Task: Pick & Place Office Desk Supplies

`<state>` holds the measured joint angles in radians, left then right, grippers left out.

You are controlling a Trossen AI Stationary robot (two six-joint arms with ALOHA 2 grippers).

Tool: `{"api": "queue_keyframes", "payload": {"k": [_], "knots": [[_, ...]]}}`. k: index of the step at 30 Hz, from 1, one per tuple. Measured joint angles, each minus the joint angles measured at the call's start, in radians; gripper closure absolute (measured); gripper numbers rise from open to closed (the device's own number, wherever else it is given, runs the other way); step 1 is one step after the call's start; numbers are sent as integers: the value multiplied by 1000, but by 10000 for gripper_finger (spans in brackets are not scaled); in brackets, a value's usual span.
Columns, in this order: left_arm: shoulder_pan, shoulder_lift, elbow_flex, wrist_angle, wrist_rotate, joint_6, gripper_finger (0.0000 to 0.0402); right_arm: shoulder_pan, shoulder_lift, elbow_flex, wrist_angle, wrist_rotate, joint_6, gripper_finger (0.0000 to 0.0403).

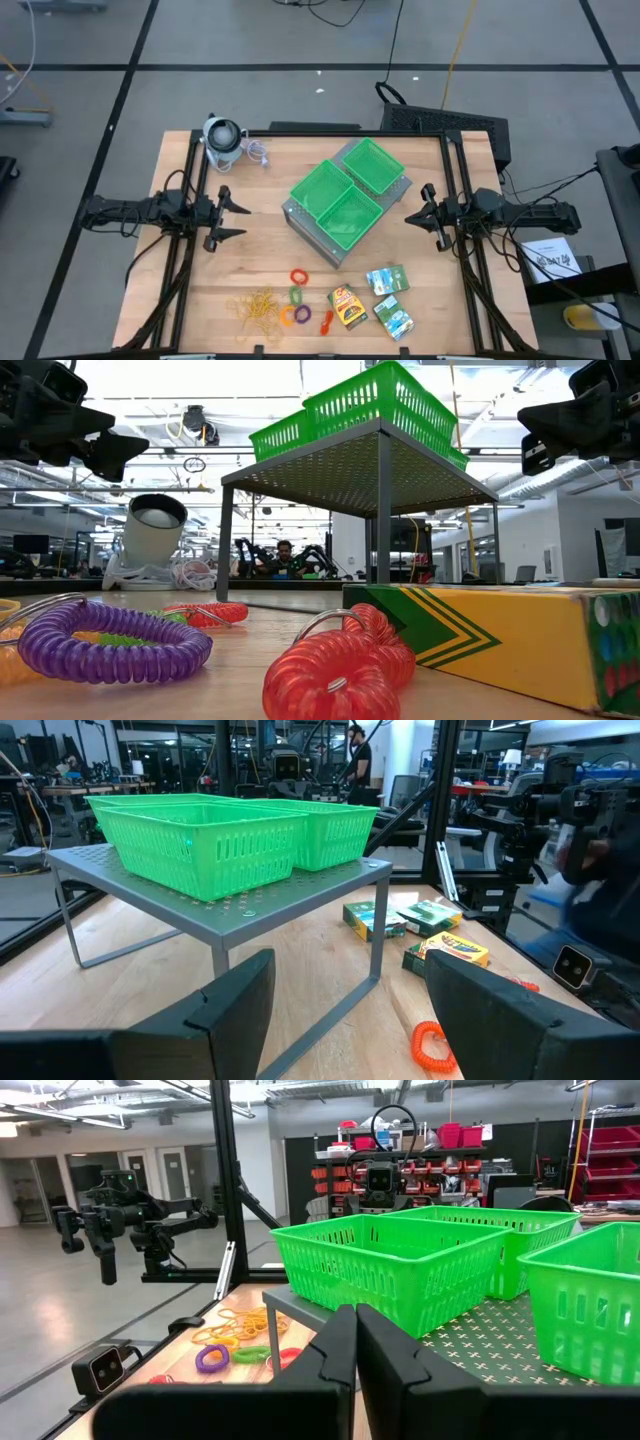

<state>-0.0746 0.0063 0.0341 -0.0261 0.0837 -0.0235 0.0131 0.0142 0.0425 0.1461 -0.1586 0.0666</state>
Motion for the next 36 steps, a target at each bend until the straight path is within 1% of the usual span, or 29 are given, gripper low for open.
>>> {"api": "queue_keyframes", "payload": {"k": [5,9,14,20,23,27,32,36], "knots": [[0,0,0,0,0,0,137,0,0,0,2,0,0,403],[0,0,0,0,0,0,137,0,0,0,36,0,0,403],[0,0,0,0,0,0,137,0,0,0,146,0,5,403],[0,0,0,0,0,0,137,0,0,0,270,0,166,403],[0,0,0,0,0,0,137,2,0,0,259,-6,208,403],[0,0,0,0,0,0,137,21,28,0,267,-39,322,403],[0,0,0,0,0,0,137,77,122,0,338,94,472,403],[0,0,0,0,0,0,137,139,241,0,415,153,492,403]]}}
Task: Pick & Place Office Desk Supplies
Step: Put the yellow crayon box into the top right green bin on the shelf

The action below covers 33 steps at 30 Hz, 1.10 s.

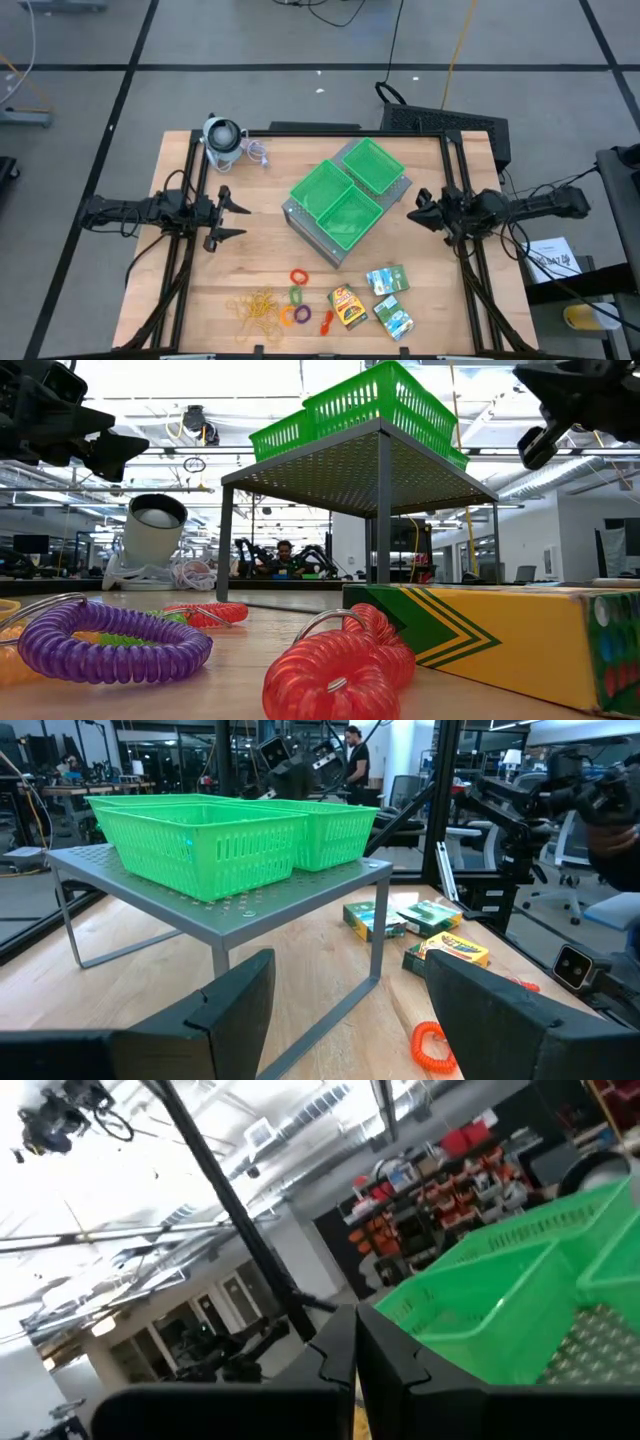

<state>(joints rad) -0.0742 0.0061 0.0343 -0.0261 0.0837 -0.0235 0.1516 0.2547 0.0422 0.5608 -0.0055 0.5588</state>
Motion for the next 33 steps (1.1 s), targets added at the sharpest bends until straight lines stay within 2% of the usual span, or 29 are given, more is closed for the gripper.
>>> {"api": "queue_keyframes", "payload": {"k": [4,11,14,20,23,26,30,33], "knots": [[0,0,0,0,0,0,137,94,152,0,162,1,-58,403],[0,0,0,0,0,0,137,328,448,3,611,1,-256,403],[0,0,0,0,0,0,137,416,565,38,690,2,-338,403],[0,0,0,1,0,0,137,534,820,225,660,2,-512,403],[0,0,0,2,0,0,137,556,944,310,591,2,-606,403],[0,0,0,3,0,0,137,557,1027,380,594,15,-614,403],[0,0,0,4,0,0,137,550,1083,453,520,169,-517,399],[0,0,0,2,0,0,137,549,1089,523,356,255,-500,371]]}}
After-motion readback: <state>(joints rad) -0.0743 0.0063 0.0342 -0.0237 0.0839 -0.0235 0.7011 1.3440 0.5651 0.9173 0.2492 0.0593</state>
